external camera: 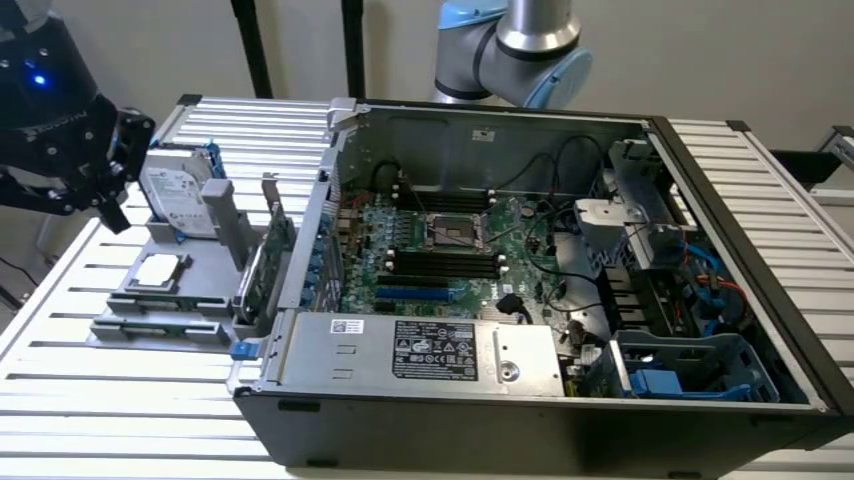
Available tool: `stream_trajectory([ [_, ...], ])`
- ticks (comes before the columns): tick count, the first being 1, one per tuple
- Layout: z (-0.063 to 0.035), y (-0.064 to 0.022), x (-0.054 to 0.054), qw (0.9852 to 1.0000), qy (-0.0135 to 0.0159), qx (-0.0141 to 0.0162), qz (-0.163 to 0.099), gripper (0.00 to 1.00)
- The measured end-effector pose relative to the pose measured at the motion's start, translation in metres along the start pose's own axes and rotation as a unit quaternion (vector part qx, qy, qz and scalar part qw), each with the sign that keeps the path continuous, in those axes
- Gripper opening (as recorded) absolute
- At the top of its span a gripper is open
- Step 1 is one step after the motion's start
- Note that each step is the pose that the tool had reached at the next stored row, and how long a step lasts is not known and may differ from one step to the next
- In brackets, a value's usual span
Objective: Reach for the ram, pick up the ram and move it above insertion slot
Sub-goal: 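Pick up the ram and move it above insertion slot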
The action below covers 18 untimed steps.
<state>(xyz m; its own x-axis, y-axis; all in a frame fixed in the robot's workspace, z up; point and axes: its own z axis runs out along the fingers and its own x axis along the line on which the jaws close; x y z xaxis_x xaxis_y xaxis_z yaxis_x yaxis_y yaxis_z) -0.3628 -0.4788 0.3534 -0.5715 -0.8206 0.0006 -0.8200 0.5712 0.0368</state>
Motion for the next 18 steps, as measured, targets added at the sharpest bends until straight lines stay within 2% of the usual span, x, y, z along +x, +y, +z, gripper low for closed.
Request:
stream_trajectory([
  [5, 0.0000, 0.0000, 0.0000, 0.9990, 0.0017, 0.0001, -0.045, 0.11],
  [9, 0.0000, 0.0000, 0.0000, 0.9967, 0.0029, 0.0001, -0.082, 0.11],
  [13, 0.0001, 0.0000, 0.0000, 0.9930, 0.0043, 0.0002, -0.118, 0.11],
  [18, 0.0001, 0.0000, 0.0000, 0.9866, 0.0059, 0.0003, -0.163, 0.11],
])
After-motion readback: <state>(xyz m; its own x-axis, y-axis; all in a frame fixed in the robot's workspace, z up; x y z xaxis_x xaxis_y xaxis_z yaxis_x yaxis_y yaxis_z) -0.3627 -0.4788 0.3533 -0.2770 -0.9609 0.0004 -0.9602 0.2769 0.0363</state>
